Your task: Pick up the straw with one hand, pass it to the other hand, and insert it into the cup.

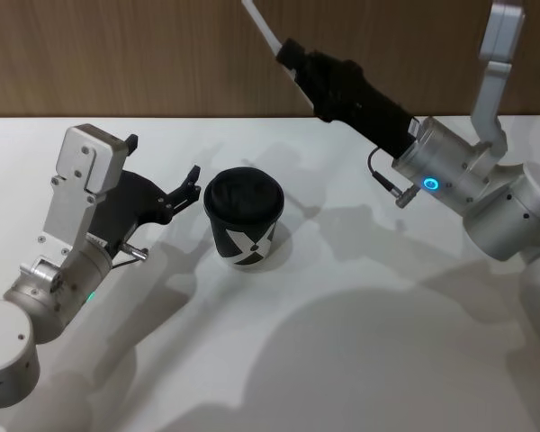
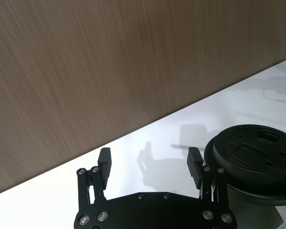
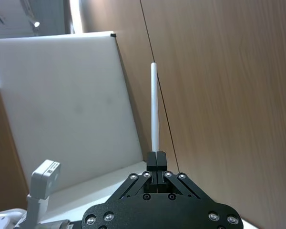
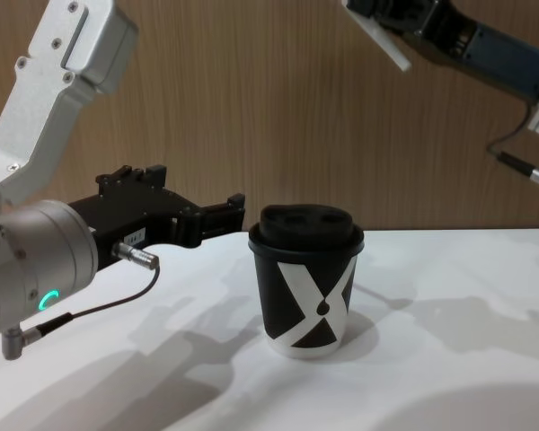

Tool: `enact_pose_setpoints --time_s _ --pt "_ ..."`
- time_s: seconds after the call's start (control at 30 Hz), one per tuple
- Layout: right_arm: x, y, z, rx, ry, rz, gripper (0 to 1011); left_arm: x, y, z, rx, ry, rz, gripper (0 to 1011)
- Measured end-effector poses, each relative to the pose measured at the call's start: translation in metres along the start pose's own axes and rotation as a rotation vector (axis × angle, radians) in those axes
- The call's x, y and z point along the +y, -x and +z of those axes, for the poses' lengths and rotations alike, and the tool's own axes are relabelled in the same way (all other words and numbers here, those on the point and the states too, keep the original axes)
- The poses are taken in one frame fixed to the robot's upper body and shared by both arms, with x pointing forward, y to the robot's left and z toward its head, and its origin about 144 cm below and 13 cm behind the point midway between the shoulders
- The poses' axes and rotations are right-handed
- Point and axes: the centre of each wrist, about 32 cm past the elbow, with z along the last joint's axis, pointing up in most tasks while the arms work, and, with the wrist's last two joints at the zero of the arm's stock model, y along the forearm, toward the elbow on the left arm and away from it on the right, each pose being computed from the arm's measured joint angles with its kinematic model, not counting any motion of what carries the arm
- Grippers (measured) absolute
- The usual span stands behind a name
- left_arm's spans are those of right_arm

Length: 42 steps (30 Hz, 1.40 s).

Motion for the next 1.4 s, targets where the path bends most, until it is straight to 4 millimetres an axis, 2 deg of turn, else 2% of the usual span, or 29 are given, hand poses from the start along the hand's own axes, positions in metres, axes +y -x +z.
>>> enact_pose_setpoints --time_s 0.67,1.4 --pt "-0.011 -0.001 -0.003 0.043 0.048 0.04 6 0.0 -0.004 0.005 0.019 0.03 -0.006 1003" --pt "-0.013 -0.001 -0.004 0.051 0.058 0.048 6 -0.003 -0.032 0.053 0.275 0.263 -0.148 1003"
